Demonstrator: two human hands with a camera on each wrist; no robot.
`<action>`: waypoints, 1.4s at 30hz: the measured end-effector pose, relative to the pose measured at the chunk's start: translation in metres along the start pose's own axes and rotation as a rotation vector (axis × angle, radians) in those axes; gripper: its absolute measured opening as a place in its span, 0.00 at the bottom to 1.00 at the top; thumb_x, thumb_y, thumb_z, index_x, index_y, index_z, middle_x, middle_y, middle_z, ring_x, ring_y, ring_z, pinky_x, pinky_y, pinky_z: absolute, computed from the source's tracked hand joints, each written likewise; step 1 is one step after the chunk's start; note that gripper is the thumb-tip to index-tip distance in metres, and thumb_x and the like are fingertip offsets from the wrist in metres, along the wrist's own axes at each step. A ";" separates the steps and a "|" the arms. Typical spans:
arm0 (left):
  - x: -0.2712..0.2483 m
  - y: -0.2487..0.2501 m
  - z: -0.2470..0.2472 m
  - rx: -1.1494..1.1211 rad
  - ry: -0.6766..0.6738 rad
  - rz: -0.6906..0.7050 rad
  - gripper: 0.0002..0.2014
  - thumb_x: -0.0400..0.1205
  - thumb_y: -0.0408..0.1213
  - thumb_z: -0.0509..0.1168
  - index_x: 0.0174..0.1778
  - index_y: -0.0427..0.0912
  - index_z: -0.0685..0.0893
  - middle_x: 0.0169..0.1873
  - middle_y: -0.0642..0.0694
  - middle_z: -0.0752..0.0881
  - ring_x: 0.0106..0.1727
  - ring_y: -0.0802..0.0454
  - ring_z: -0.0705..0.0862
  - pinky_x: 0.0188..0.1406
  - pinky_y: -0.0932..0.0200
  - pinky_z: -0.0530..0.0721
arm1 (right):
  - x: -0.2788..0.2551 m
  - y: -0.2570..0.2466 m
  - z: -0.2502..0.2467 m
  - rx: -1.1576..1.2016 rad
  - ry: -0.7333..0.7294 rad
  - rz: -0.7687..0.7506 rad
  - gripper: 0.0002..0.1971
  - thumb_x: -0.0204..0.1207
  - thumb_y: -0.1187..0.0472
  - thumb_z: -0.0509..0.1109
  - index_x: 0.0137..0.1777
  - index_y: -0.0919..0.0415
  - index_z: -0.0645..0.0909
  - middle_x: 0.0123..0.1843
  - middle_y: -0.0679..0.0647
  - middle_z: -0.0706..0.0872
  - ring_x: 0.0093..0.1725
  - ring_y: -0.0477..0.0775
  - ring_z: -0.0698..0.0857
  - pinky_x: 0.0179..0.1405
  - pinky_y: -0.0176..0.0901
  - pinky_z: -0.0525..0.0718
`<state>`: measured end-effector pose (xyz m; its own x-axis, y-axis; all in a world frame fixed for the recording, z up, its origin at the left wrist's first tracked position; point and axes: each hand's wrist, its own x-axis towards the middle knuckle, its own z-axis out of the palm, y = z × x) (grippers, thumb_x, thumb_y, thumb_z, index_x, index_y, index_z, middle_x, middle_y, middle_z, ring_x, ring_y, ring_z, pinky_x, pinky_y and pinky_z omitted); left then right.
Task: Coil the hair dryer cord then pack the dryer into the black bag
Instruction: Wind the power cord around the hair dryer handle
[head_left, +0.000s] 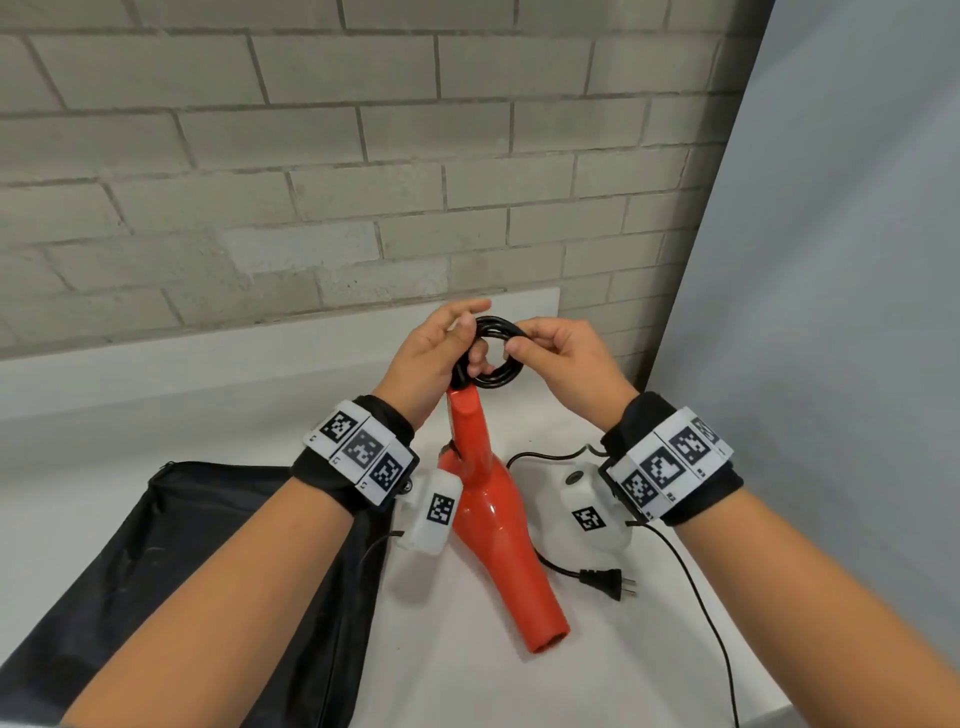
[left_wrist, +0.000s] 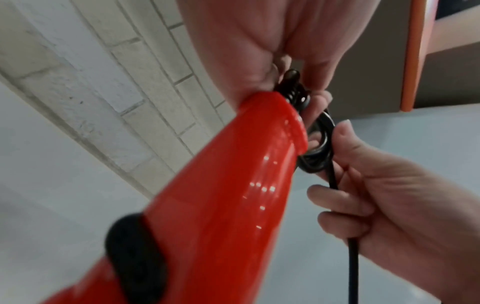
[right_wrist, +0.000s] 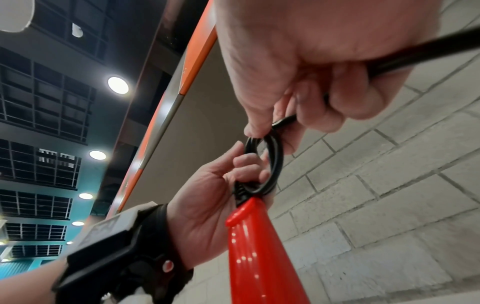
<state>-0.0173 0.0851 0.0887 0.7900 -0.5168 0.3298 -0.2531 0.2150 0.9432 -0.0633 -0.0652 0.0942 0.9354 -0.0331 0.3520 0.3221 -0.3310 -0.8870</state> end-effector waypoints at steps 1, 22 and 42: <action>-0.001 -0.001 0.000 0.044 0.007 0.038 0.09 0.81 0.37 0.57 0.56 0.49 0.76 0.22 0.57 0.79 0.26 0.62 0.75 0.41 0.66 0.83 | 0.000 0.000 0.001 -0.008 0.023 -0.007 0.08 0.77 0.68 0.66 0.43 0.55 0.83 0.33 0.45 0.84 0.29 0.30 0.82 0.39 0.21 0.78; -0.002 -0.009 0.014 0.208 0.231 0.076 0.13 0.85 0.30 0.50 0.56 0.41 0.79 0.26 0.51 0.69 0.23 0.64 0.68 0.27 0.75 0.70 | -0.043 0.004 -0.028 -0.436 0.482 -0.061 0.02 0.74 0.59 0.70 0.42 0.54 0.79 0.36 0.44 0.75 0.38 0.42 0.73 0.38 0.28 0.69; -0.007 -0.003 0.030 0.246 0.209 0.033 0.13 0.84 0.30 0.52 0.55 0.44 0.81 0.27 0.52 0.71 0.24 0.63 0.68 0.27 0.73 0.71 | -0.089 0.093 0.007 -1.163 -0.793 0.676 0.17 0.73 0.63 0.70 0.60 0.69 0.79 0.60 0.62 0.85 0.49 0.58 0.83 0.49 0.45 0.81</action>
<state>-0.0384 0.0630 0.0845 0.8702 -0.3257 0.3697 -0.3881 0.0091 0.9216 -0.1156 -0.0869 -0.0216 0.8103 -0.1086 -0.5758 -0.1098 -0.9934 0.0329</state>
